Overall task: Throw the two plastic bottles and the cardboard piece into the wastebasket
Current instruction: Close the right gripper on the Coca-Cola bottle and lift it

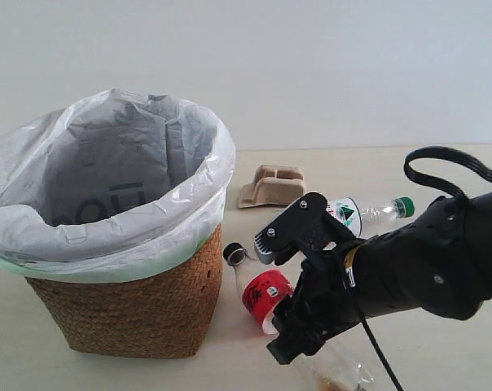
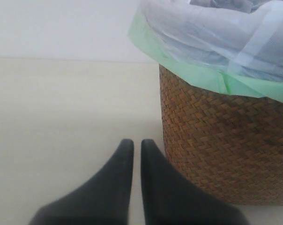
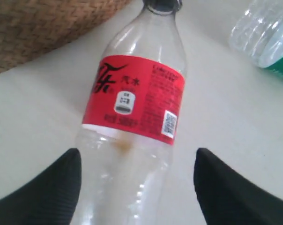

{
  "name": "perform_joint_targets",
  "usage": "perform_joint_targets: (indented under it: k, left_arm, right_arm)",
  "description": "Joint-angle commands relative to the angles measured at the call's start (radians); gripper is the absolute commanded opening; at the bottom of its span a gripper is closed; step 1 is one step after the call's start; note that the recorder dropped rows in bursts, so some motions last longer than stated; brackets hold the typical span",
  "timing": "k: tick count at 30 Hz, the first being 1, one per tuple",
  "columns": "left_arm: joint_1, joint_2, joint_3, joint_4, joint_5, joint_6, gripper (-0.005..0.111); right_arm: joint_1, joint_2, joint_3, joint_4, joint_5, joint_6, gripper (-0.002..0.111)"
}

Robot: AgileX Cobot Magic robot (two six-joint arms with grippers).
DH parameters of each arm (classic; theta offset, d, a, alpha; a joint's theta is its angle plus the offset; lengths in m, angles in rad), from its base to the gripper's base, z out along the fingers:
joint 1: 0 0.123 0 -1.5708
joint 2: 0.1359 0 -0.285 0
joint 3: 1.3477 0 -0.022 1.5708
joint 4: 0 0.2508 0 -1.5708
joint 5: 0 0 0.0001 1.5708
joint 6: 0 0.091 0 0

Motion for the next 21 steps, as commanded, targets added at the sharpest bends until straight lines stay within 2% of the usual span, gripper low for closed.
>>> perform_joint_targets:
  k: [1,9,11,15,21]
  left_arm:
    - [0.003,-0.002,0.003,0.002,-0.003,-0.009,0.006]
    - [0.003,-0.002,0.003,0.002,-0.003,-0.009,0.006]
    - [0.003,-0.002,0.003,0.002,-0.003,-0.009,0.006]
    - [0.003,-0.002,0.003,0.002,-0.003,-0.009,0.006]
    - [0.003,-0.002,0.003,0.002,-0.003,-0.009,0.006]
  right_arm:
    - [-0.008,0.044,0.000,-0.009,-0.014,0.001,0.061]
    - [-0.008,0.177,0.000,-0.007,-0.065,0.005,0.058]
    - [-0.008,0.194,0.000,-0.003,-0.072,0.021,0.047]
    - [-0.010,0.186,0.000,0.001,-0.049,0.097,0.000]
    - [-0.021,0.051,0.000,0.004,0.000,0.180,0.000]
